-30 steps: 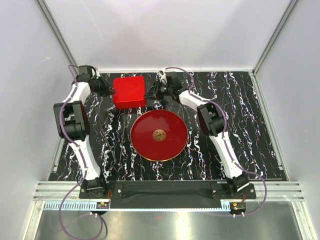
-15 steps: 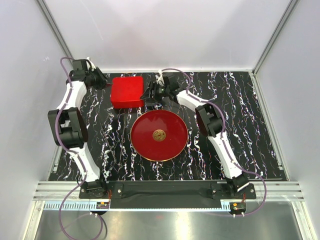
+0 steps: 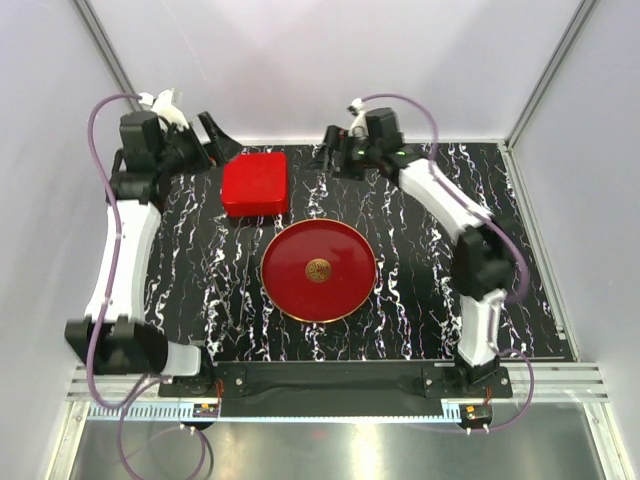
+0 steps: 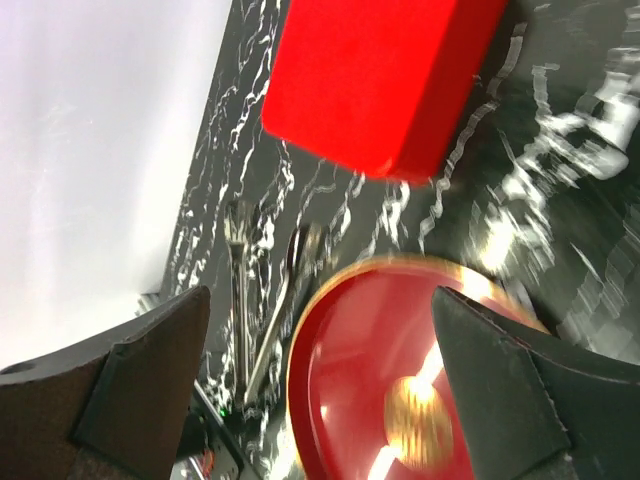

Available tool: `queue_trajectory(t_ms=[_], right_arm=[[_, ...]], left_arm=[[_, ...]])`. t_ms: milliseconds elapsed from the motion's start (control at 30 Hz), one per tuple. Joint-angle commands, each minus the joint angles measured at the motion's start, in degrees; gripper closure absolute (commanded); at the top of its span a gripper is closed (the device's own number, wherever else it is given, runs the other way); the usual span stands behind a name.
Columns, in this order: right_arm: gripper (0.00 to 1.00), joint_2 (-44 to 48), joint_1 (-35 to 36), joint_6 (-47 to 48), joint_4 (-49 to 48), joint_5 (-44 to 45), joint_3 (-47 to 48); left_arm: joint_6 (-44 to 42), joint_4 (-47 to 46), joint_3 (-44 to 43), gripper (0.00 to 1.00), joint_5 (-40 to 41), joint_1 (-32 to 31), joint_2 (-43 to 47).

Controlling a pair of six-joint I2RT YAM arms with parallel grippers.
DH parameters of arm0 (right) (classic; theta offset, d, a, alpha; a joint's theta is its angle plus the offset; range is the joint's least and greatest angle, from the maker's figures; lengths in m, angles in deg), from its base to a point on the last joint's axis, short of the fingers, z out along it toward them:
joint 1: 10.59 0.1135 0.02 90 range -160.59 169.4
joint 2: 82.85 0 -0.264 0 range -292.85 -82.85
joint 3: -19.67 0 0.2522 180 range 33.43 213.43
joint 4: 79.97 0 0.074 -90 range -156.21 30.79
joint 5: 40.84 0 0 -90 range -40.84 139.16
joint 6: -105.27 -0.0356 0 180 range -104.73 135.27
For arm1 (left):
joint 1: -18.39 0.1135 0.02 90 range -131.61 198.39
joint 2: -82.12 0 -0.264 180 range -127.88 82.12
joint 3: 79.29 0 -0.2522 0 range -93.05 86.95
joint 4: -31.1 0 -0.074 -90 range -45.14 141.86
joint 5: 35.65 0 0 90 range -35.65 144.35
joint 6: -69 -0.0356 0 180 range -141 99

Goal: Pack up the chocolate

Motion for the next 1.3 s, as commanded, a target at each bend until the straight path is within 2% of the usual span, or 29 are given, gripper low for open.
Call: queue_trajectory(t_ms=[0,100,200,300,467,700,1267], right_arm=[[0.00,17.54,0.37,6.61,8.89,8.84,-7.45],[0.00,27.57,0.37,7.40,13.82,17.80,-14.21],[0.00,37.15,0.37,7.32,16.56,23.08,-20.46],[0.00,46.49,0.37,5.74,17.09,25.12,-26.87],[0.00,59.49,0.37,2.66,17.79,26.35,-36.10],[0.00,64.70,0.37,3.19,21.40,28.20,-36.91],[0.00,68.05,0.37,5.21,23.86,28.46,-33.31]], left_arm=[[-2.87,0.59,4.24,0.01,-1.04,-2.10,7.53],[-4.63,1.02,7.84,0.01,-3.85,-3.67,13.50],[-5.08,1.55,11.62,0.01,-5.70,-5.44,18.00],[-6.47,2.51,15.40,0.01,-7.82,-8.08,23.37],[-8.50,6.65,21.11,0.01,-4.40,-10.02,31.62],[-7.80,7.44,22.97,0.01,-4.91,-10.02,36.65],[-6.04,6.83,18.31,0.01,-5.44,-10.02,36.03]])
